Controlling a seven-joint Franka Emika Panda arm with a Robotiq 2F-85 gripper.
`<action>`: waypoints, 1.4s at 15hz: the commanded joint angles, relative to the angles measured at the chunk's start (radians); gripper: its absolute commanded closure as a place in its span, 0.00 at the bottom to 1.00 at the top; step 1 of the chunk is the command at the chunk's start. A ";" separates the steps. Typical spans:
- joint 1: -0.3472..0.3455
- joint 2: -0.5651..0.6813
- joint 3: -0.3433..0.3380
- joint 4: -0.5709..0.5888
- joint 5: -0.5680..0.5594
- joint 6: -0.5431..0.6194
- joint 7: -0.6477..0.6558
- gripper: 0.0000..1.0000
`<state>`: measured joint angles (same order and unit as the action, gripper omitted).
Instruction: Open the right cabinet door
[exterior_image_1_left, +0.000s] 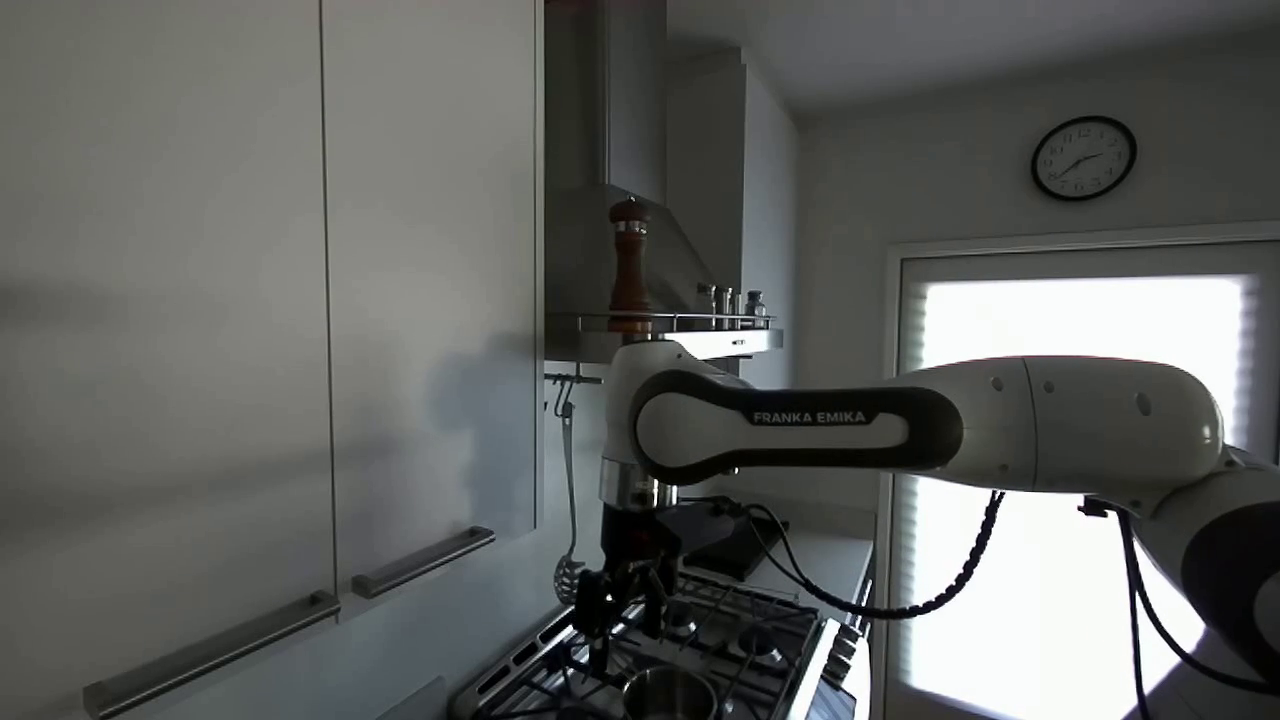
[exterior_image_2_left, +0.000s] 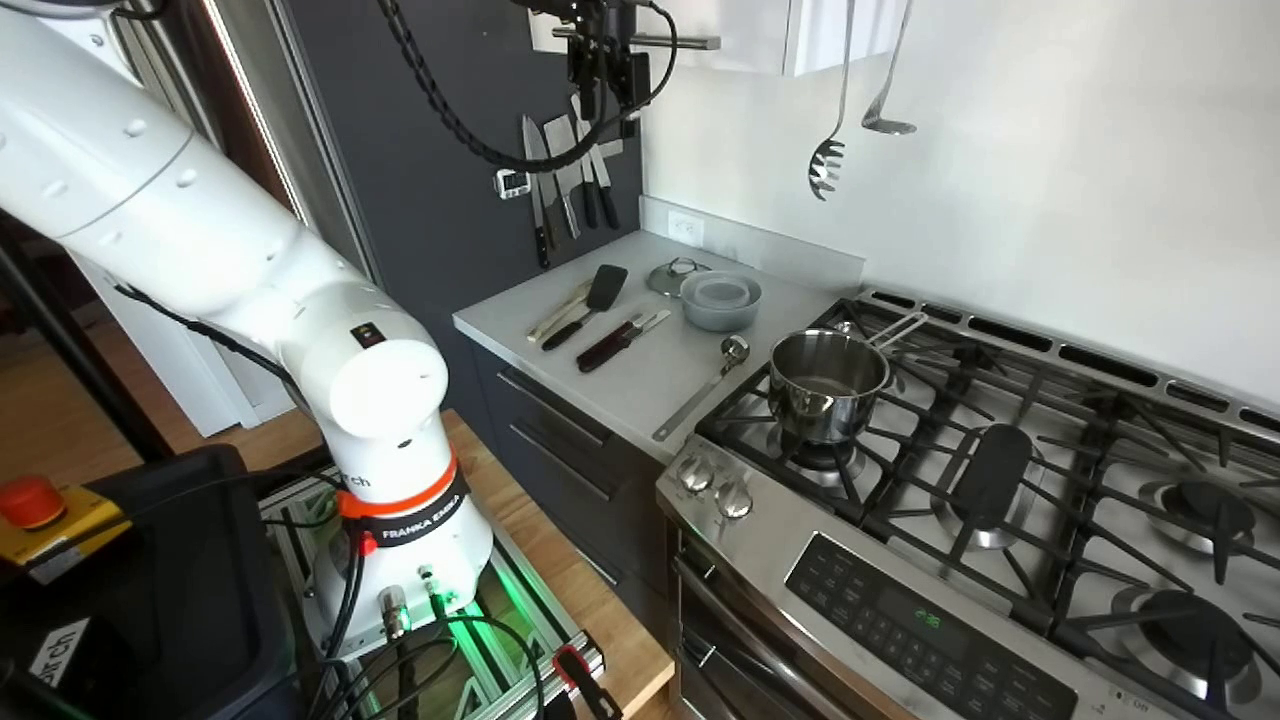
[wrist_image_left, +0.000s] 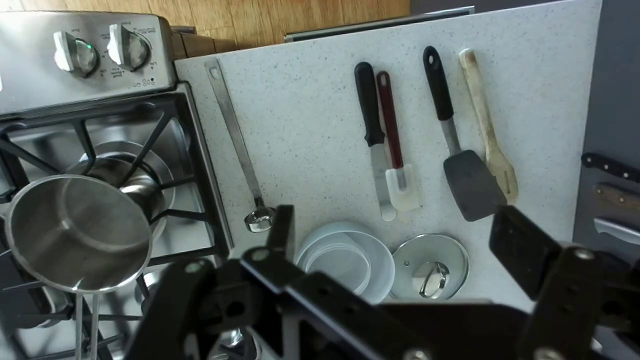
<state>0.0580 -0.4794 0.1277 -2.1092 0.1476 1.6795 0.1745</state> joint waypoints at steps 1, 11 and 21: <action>0.004 0.000 -0.002 0.002 -0.002 -0.001 0.002 0.00; -0.046 0.040 0.045 0.085 0.190 0.139 0.480 0.00; -0.009 0.067 0.095 0.039 0.157 0.526 0.667 0.00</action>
<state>0.0333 -0.4158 0.2349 -2.0738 0.3141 2.2073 0.8342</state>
